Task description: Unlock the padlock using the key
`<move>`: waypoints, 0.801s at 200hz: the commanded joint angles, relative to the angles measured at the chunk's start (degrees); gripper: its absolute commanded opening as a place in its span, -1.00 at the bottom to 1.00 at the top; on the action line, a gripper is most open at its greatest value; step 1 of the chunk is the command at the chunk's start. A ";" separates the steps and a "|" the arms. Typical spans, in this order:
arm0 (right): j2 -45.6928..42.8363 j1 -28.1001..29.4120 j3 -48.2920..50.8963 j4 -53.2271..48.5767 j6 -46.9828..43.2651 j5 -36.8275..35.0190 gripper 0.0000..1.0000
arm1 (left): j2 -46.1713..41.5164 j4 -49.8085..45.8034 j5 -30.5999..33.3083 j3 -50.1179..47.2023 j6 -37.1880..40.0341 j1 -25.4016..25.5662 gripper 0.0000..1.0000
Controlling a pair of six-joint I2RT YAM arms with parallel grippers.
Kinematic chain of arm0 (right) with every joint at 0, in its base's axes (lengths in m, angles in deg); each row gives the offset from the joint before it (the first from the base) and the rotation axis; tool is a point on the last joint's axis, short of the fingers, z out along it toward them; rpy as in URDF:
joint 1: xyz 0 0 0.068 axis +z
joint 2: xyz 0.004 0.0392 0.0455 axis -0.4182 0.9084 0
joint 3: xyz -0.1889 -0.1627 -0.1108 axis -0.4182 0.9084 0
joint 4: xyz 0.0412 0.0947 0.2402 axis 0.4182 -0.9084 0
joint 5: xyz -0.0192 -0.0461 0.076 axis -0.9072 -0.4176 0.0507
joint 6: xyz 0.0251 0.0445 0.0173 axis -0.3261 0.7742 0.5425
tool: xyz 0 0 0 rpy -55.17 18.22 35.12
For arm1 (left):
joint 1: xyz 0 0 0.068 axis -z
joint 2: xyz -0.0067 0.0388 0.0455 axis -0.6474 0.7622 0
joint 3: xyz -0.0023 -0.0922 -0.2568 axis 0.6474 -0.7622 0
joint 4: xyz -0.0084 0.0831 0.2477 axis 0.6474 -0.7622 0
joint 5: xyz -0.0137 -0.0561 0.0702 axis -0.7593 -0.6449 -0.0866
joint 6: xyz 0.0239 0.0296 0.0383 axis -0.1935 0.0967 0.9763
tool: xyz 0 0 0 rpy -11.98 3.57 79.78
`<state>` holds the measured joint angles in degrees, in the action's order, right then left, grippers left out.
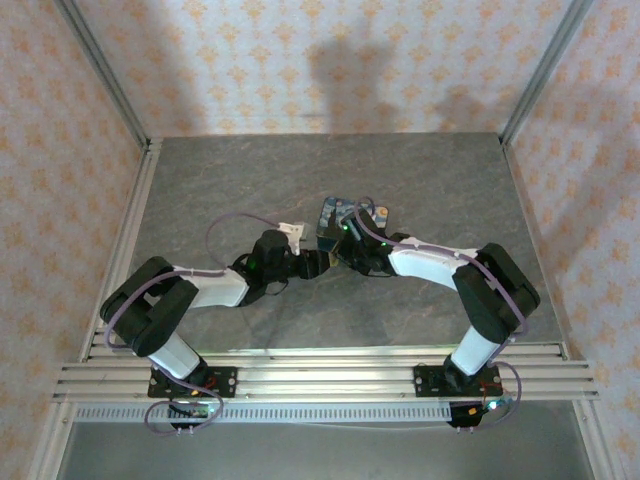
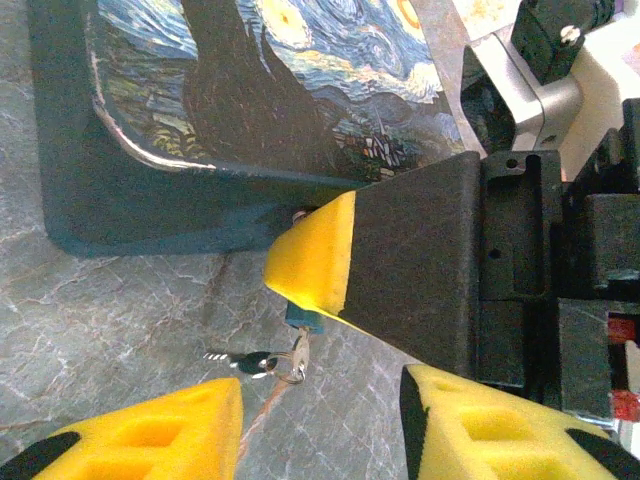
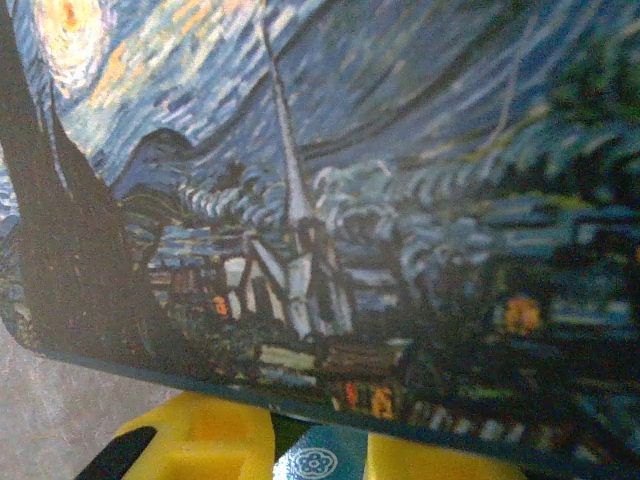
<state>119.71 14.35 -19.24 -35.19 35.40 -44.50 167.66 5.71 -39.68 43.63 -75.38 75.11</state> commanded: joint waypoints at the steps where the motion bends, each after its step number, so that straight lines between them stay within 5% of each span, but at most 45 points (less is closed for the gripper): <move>1: -0.49 -0.05 -1.98 -0.84 0.23 -0.09 -1.00 | 2.45 5.03 -3.75 -0.84 -1.78 -0.22 -0.15; 117: -1.19 -0.65 -1.38 -0.06 2.40 2.69 -1.00 | 11.76 21.68 -6.67 -1.67 -9.97 -2.11 -0.70; 160: -1.06 -1.10 -0.60 1.36 3.66 3.82 -1.00 | 12.34 22.35 -7.48 -1.73 -9.94 -2.24 -0.63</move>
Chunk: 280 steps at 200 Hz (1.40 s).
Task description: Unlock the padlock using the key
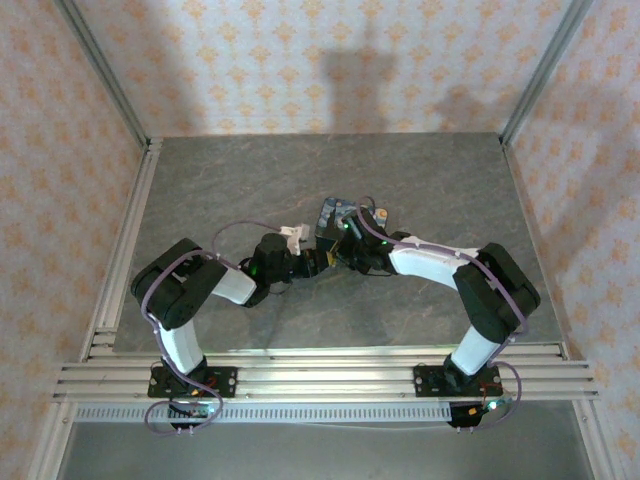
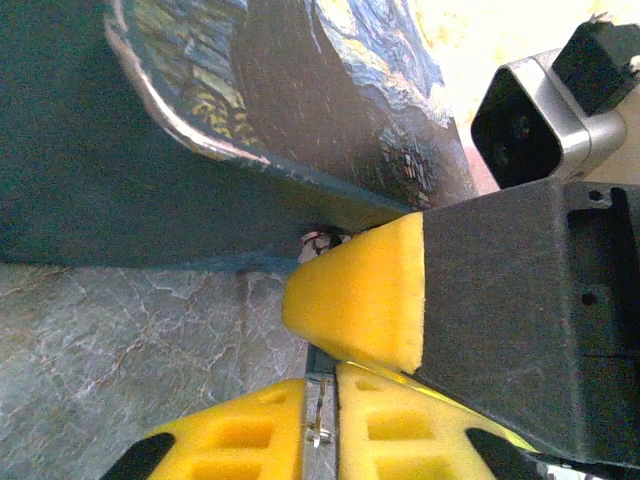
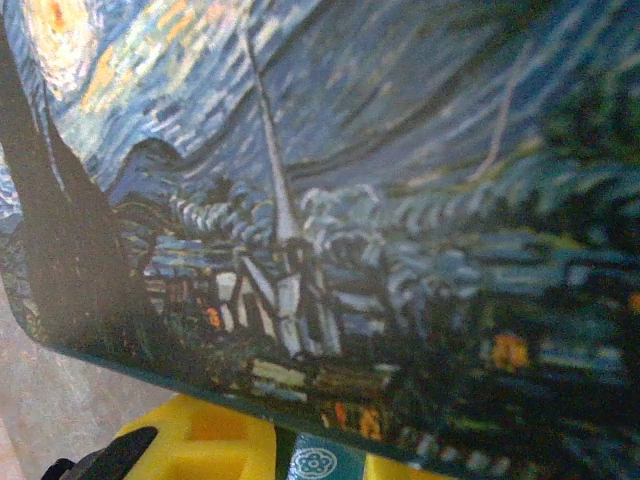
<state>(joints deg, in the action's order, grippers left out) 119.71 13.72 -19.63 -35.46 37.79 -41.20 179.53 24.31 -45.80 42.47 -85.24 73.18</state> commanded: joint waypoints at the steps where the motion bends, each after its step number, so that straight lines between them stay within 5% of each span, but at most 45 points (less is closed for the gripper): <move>1: -1.04 -0.47 -0.20 1.62 1.29 0.53 -1.00 | 0.47 3.72 -1.36 -0.57 -0.03 -0.28 -0.62; 203: -0.93 -1.08 -0.01 2.65 1.91 1.33 -1.00 | 1.44 2.30 -0.87 -0.83 -0.16 1.00 -0.56; 265: -0.93 -1.17 -0.01 3.02 2.09 1.32 -1.00 | 1.44 2.02 -0.54 -0.92 -0.25 1.53 -0.61; 280: -1.01 -1.17 -0.01 2.93 2.09 1.33 -1.00 | 1.44 2.03 -0.56 -0.83 -0.08 1.53 -0.84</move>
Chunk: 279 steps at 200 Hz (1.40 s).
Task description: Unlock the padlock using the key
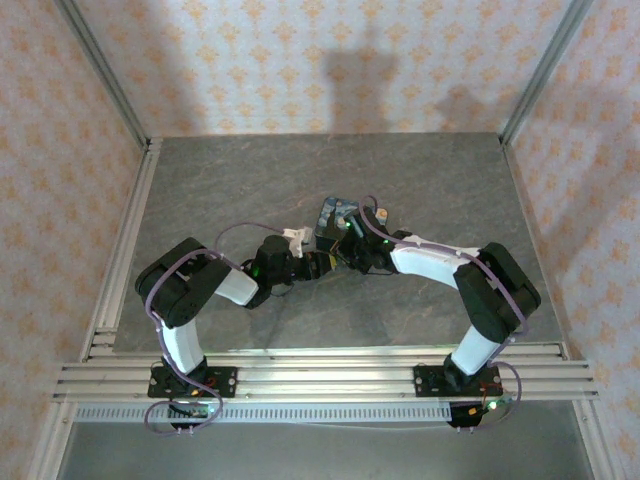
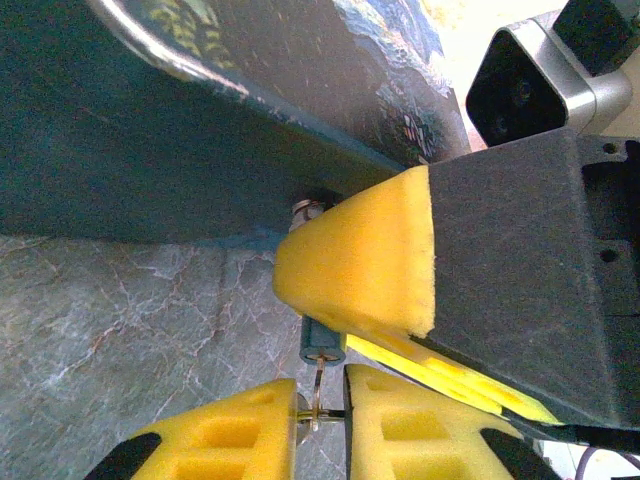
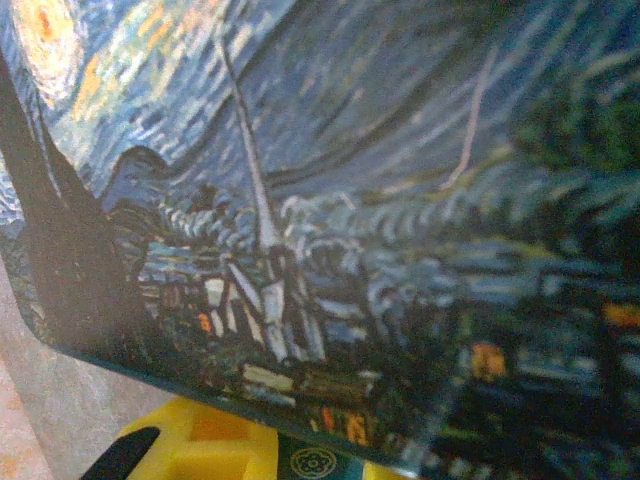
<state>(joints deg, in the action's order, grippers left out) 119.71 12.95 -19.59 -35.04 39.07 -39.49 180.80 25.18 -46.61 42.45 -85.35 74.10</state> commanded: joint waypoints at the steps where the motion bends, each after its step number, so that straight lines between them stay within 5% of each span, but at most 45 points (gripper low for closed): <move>1: -1.06 -0.40 -0.05 2.52 0.80 -0.38 -1.00 | 0.17 1.16 0.25 -0.81 0.08 0.61 -0.86; 9: -1.11 -0.47 -0.04 2.44 0.87 -0.38 -1.00 | 0.17 1.16 0.28 -0.73 0.20 0.61 -1.00; 132: -4.54 -2.19 -3.95 -5.81 2.66 4.48 -1.00 | -9.97 -10.35 14.62 0.35 21.00 7.52 -1.00; 214: -3.16 -6.36 -14.48 -24.86 -9.46 11.06 -1.00 | -12.38 -24.50 19.24 7.72 39.50 14.04 -1.00; 279: -2.17 -7.08 -15.08 -25.05 -11.24 11.99 -1.00 | -14.51 -33.53 21.54 9.74 46.61 15.73 -1.00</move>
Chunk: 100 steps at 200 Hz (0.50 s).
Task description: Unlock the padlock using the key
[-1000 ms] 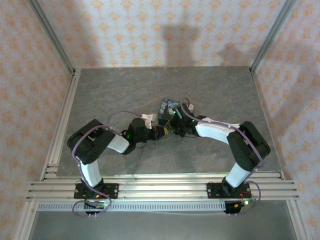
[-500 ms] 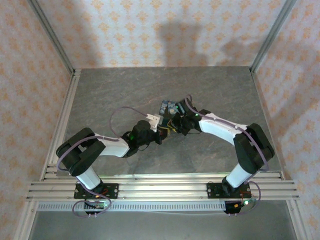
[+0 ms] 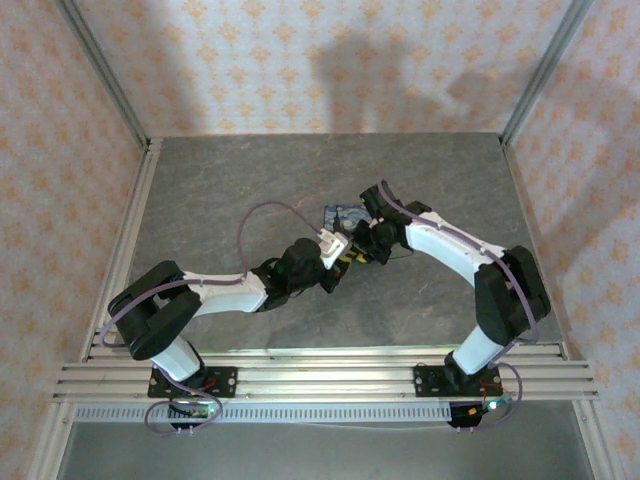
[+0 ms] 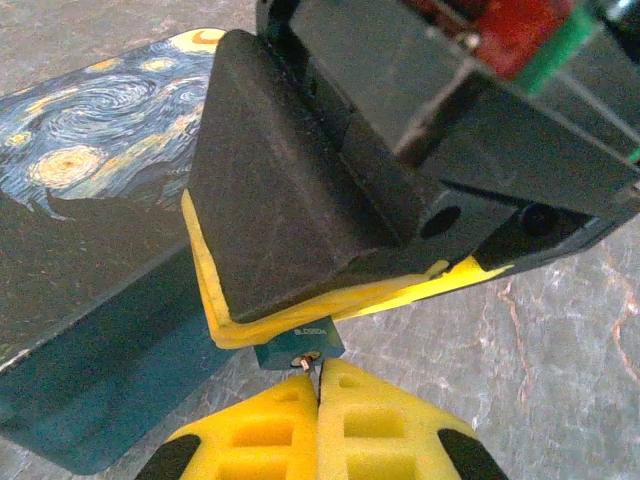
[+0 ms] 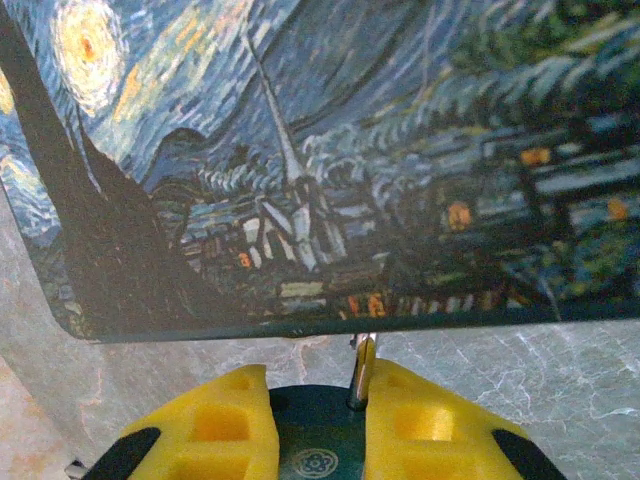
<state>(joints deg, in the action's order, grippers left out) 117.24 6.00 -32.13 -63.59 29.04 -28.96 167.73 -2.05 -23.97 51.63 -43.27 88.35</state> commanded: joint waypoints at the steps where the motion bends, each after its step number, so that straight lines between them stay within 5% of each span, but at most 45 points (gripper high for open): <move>1: 0.30 -0.13 -2.53 3.53 -1.25 1.47 -1.00 | -1.44 -6.31 -1.03 0.56 4.54 1.48 -1.00; 64: 0.30 -0.13 0.76 7.25 -0.36 1.79 -1.00 | 0.77 -4.74 0.44 0.68 -0.51 0.65 -1.00; 100: 0.13 -0.13 3.82 10.07 1.31 1.57 -0.68 | 2.47 -3.71 -3.77 0.99 -3.63 -3.15 -1.00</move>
<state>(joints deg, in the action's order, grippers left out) 117.35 5.98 -29.73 -59.43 28.76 -27.53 168.21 -3.43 -24.03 51.78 -44.50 87.32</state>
